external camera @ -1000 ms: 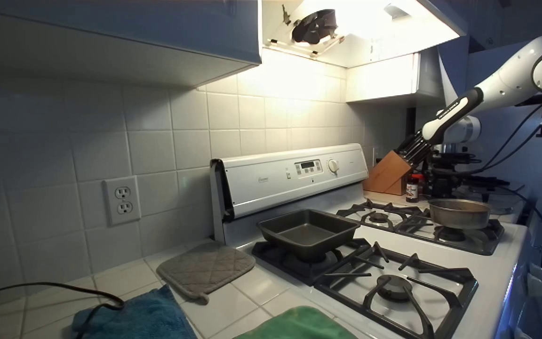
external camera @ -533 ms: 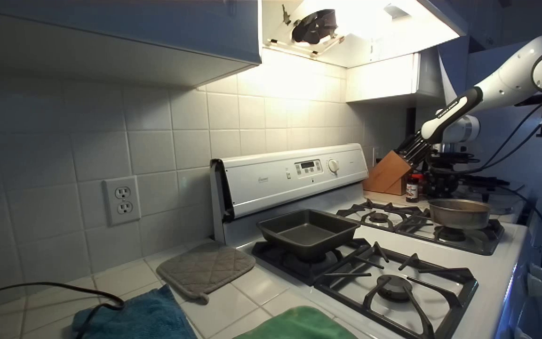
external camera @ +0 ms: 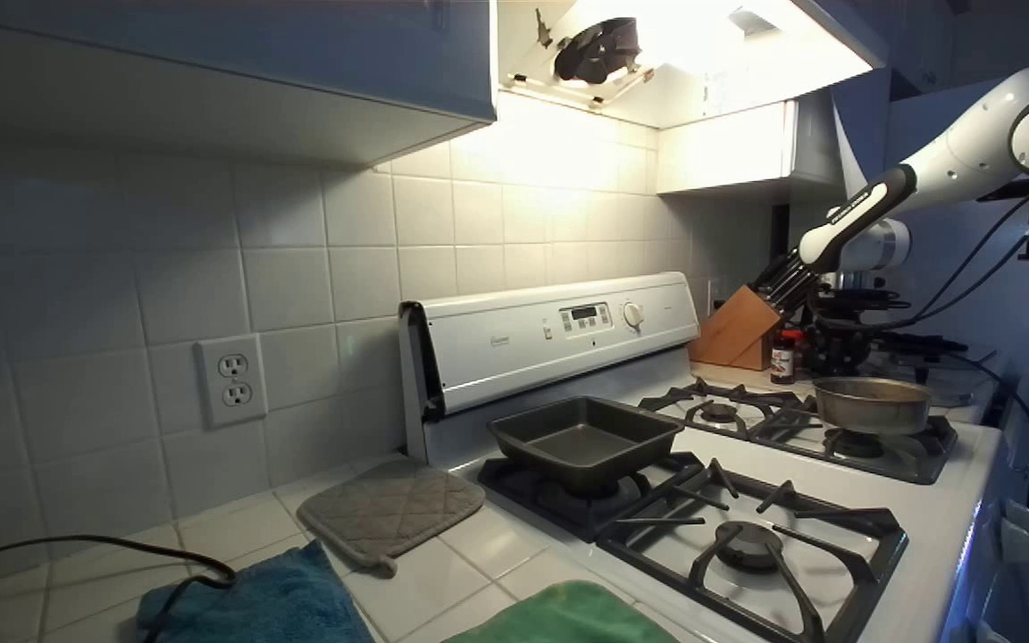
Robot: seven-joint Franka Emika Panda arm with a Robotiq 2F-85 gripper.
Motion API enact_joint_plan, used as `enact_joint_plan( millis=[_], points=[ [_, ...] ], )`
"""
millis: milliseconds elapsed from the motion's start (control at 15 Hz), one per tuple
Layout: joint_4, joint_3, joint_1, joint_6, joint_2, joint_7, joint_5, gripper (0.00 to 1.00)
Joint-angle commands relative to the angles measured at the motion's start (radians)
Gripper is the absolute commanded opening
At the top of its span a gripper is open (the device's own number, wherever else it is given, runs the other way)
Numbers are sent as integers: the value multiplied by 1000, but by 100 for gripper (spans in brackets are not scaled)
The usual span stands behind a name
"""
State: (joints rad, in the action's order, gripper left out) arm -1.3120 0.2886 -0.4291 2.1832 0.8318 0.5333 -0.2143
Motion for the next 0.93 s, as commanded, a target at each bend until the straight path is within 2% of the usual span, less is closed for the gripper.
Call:
enact_joint_plan(
  millis=[0,867],
  points=[
    [32,-11,-10,-36,10,3,-29,6],
    [19,-21,-9,-56,-17,-16,-18,6]
  ],
)
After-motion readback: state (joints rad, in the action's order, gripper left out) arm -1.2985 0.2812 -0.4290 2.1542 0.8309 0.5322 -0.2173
